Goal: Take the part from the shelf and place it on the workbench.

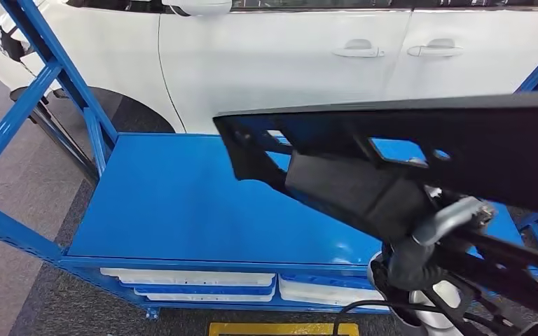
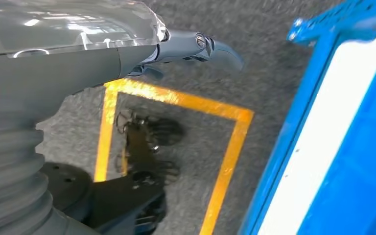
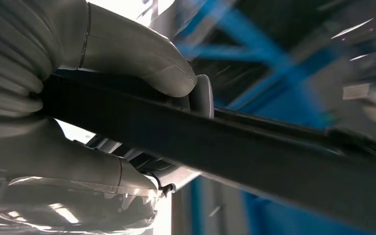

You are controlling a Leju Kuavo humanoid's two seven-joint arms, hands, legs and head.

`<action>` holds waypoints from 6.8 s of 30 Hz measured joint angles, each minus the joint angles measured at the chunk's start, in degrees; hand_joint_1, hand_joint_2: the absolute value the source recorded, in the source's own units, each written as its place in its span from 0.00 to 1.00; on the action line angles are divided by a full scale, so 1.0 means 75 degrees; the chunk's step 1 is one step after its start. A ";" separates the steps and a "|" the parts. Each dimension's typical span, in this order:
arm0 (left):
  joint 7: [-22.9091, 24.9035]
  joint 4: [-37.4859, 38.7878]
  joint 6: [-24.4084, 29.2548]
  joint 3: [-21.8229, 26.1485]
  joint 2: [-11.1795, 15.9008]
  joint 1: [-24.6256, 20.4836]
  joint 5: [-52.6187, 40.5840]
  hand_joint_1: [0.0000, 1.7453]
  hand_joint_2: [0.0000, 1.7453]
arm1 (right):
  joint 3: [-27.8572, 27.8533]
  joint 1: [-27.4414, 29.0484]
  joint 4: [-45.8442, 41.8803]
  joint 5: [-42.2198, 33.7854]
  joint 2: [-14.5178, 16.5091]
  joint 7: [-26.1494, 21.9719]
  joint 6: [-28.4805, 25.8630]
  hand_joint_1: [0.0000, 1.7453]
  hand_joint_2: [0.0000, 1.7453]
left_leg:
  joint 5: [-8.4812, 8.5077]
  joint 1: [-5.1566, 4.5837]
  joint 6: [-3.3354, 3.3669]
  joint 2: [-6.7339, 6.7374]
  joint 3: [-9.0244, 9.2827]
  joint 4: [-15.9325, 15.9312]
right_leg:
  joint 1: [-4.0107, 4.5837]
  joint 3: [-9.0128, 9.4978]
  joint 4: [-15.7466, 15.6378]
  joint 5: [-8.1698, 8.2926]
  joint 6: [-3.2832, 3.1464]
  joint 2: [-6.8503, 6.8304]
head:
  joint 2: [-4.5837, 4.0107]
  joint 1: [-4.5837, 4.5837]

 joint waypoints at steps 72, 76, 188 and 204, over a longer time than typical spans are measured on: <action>0.1572 0.0003 0.0394 0.0163 -0.0084 0.0367 -0.0435 0.00 1.00 | -0.1691 0.0849 0.0466 -0.0829 0.1449 0.0006 0.4468 1.00 1.00 | 0.0022 -0.0065 0.0088 0.0045 0.0836 -0.0738 | 0.0067 -0.0353 0.0011 0.0371 0.0079 0.0012 | 0.0000 -0.0001; 0.1524 0.0005 0.0383 0.0165 -0.0104 0.0366 -0.0398 0.00 1.00 | -0.1824 0.0830 0.0519 -0.0862 0.1448 0.0006 0.4636 1.00 1.00 | 0.0289 -0.0015 0.0248 0.0088 0.0677 -0.0886 | 0.0037 -0.0528 0.0302 0.0088 0.0257 0.0046 | 0.0000 -0.0001; 0.1121 -0.0009 0.1058 0.0249 0.0377 0.0406 -0.0732 0.00 1.00 | -0.0852 0.0858 -0.0235 0.0113 0.1006 0.0006 0.3064 1.00 1.00 | -0.0858 0.0041 -0.0189 0.0089 -0.0554 0.1679 | 0.0000 -0.0156 0.0088 0.0102 -0.0107 0.0381 | 0.0000 0.0004; 0.0876 -0.0009 0.0838 0.0252 0.0124 0.0331 -0.0799 0.00 1.00 | -0.1179 0.0642 0.0576 -0.0080 0.1163 0.0006 0.3631 1.00 1.00 | 0.0320 0.0048 0.0211 0.0401 0.0369 -0.0634 | -0.0051 -0.1315 0.2289 -0.0719 0.0320 0.0100 | 0.0000 0.0006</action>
